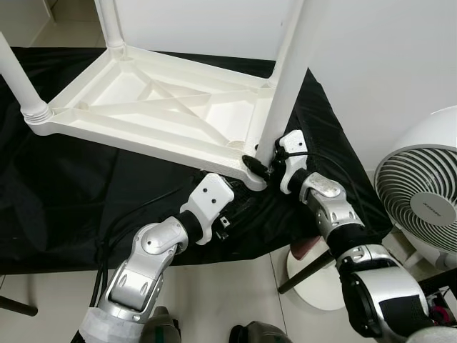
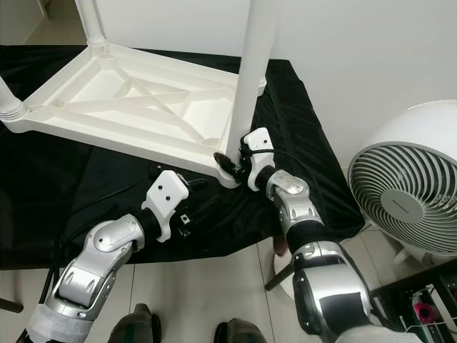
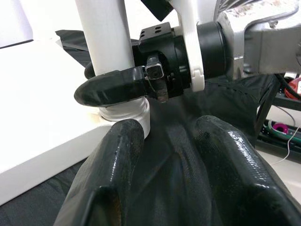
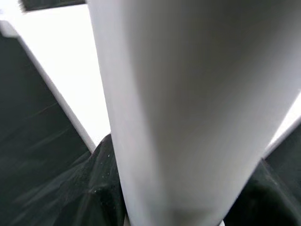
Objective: Building children table
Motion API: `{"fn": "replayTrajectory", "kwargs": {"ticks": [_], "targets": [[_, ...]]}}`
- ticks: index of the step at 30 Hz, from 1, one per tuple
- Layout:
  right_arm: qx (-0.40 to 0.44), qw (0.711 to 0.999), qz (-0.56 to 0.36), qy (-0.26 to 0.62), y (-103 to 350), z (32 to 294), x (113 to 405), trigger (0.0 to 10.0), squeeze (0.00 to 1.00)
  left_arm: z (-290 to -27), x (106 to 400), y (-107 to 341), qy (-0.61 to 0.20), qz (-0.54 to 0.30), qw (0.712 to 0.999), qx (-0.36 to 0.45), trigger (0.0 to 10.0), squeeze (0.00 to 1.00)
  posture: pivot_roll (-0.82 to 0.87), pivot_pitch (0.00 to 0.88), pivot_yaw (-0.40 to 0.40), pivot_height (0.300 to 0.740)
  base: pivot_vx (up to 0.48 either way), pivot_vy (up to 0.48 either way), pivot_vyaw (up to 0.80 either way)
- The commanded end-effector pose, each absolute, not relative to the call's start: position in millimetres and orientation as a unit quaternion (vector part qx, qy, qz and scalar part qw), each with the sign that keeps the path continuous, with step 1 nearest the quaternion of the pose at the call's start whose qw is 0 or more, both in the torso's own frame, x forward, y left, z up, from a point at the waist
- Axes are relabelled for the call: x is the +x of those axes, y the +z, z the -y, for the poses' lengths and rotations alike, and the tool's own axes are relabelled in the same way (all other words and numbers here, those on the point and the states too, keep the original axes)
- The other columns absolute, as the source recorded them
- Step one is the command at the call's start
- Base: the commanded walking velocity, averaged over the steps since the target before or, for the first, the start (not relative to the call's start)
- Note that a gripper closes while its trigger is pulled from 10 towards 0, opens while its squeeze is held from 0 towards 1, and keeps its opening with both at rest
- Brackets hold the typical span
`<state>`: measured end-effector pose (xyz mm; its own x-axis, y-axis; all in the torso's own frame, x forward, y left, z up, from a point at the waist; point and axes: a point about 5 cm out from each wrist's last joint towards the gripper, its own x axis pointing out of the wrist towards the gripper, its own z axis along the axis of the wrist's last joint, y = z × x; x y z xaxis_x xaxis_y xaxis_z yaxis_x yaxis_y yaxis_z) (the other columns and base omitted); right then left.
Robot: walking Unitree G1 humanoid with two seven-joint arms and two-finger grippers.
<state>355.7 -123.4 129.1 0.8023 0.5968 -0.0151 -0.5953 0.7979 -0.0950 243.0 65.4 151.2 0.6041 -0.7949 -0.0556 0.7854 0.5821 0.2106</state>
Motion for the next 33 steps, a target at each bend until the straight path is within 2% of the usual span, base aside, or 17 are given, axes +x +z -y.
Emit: {"fn": "replayTrajectory", "kwargs": {"ticks": [1, 4, 6, 9, 11, 12, 14, 15, 17, 18, 25, 27, 28, 29, 30, 31, 33], "targets": [[-0.050, 0.961, 0.003, 0.274, 127.1, 132.3, 355.0, 10.0, 0.00, -64.1, 242.9, 149.5, -0.427, 0.019, 0.898, 0.102, 10.0, 0.00, 0.05, 0.034, -0.075, 0.740, 0.000, 0.000, 0.00], [-0.035, 0.968, 0.008, 0.250, 127.0, 131.2, 352.2, 10.0, 0.00, -63.5, 242.5, 149.4, -0.427, 0.020, 0.898, 0.101, 10.0, 0.00, 0.04, 0.035, -0.076, 0.740, 0.000, 0.000, 0.00], [-0.015, 0.989, 0.018, 0.144, 123.4, 127.9, 340.2, 10.0, 0.00, -61.8, 242.0, 148.4, -0.429, 0.019, 0.898, 0.098, 10.0, 0.00, 0.03, 0.036, -0.077, 0.740, 0.000, 0.000, 0.00], [-0.012, 0.993, 0.020, 0.114, 122.3, 127.6, 337.2, 10.0, 0.00, -61.4, 241.9, 148.2, -0.430, 0.019, 0.898, 0.097, 10.0, 0.00, 0.03, 0.036, -0.077, 0.740, 0.000, 0.000, 0.00], [-0.009, 0.998, 0.010, 0.059, 115.6, 121.5, 329.9, 10.0, 0.00, -60.2, 242.2, 147.9, -0.431, 0.019, 0.897, 0.096, 10.0, 0.00, 0.03, 0.038, -0.077, 0.740, 0.000, 0.000, 0.00], [-0.009, 0.998, 0.010, 0.059, 115.6, 121.5, 329.9, 10.0, 0.00, -60.2, 242.2, 147.9, -0.431, 0.019, 0.897, 0.096, 10.0, 0.00, 0.03, 0.038, -0.077, 0.740, 0.000, 0.000, 0.00], [0.005, 0.998, -0.003, 0.065, 110.0, 105.0, 323.9, 10.0, 0.00, -59.0, 242.7, 147.9, -0.433, 0.019, 0.896, 0.095, 10.0, 0.00, 0.02, 0.037, -0.076, 0.740, 0.000, 0.000, 0.00], [0.009, 0.996, 0.004, 0.090, 112.3, 96.9, 322.4, 10.0, 0.19, -58.4, 242.6, 147.8, -0.434, 0.019, 0.896, 0.094, 10.0, 0.00, 0.02, 0.038, -0.075, 0.740, 0.000, 0.000, 0.00], [0.010, 0.994, 0.010, 0.106, 114.8, 91.9, 321.0, 10.0, 0.19, -58.1, 242.6, 147.7, -0.435, 0.019, 0.896, 0.093, 10.0, 0.00, 0.02, 0.038, -0.075, 0.740, 0.000, 0.000, 0.00], [0.019, 0.994, 0.014, 0.110, 116.8, 92.7, 321.0, 10.0, 1.00, -57.7, 242.5, 147.5, -0.435, 0.019, 0.895, 0.093, 10.0, 0.00, 0.02, 0.037, -0.076, 0.740, 0.000, 0.000, 0.00], [0.033, 0.993, 0.016, 0.111, 120.5, 108.7, 323.7, 10.0, 1.00, -59.0, 243.6, 147.7, -0.433, 0.019, 0.896, 0.094, 10.0, 0.00, 0.03, 0.030, -0.081, 0.740, 0.000, 0.000, 0.00], [0.023, 0.990, 0.011, 0.142, 123.7, 116.3, 326.1, 10.0, 1.00, -59.1, 242.8, 147.7, -0.433, 0.020, 0.896, 0.095, 10.0, 0.00, 0.03, 0.027, -0.080, 0.740, 0.000, 0.000, 0.00], [0.015, 0.987, 0.007, 0.157, 125.2, 120.0, 326.9, 10.0, 0.51, -59.1, 242.2, 147.6, -0.434, 0.020, 0.896, 0.095, 10.0, 0.00, 0.03, 0.026, -0.079, 0.740, 0.000, 0.000, 0.00], [0.015, 0.987, 0.007, 0.157, 125.2, 120.0, 326.9, 10.0, 0.51, -59.1, 242.2, 147.6, -0.434, 0.020, 0.896, 0.095, 10.0, 0.00, 0.03, 0.026, -0.079, 0.740, 0.000, 0.000, 0.00], [0.011, 0.985, 0.005, 0.170, 126.6, 123.1, 327.7, 10.0, 0.00, -59.1, 242.1, 147.5, -0.434, 0.020, 0.896, 0.095, 10.0, 0.00, 0.03, 0.024, -0.079, 0.740, 0.000, 0.000, 0.00], [0.011, 0.985, 0.005, 0.170, 126.6, 123.1, 327.7, 10.0, 0.00, -59.1, 242.1, 147.5, -0.434, 0.020, 0.896, 0.095, 10.0, 0.00, 0.03, 0.024, -0.079, 0.740, 0.000, 0.000, 0.00], [-0.013, 0.974, 0.006, 0.227, 129.6, 131.9, 330.6, 10.0, 0.00, -60.9, 242.6, 147.7, -0.434, 0.019, 0.896, 0.096, 10.0, 0.00, 0.03, 0.021, -0.075, 0.740, 0.000, 0.000, 0.00]]}}
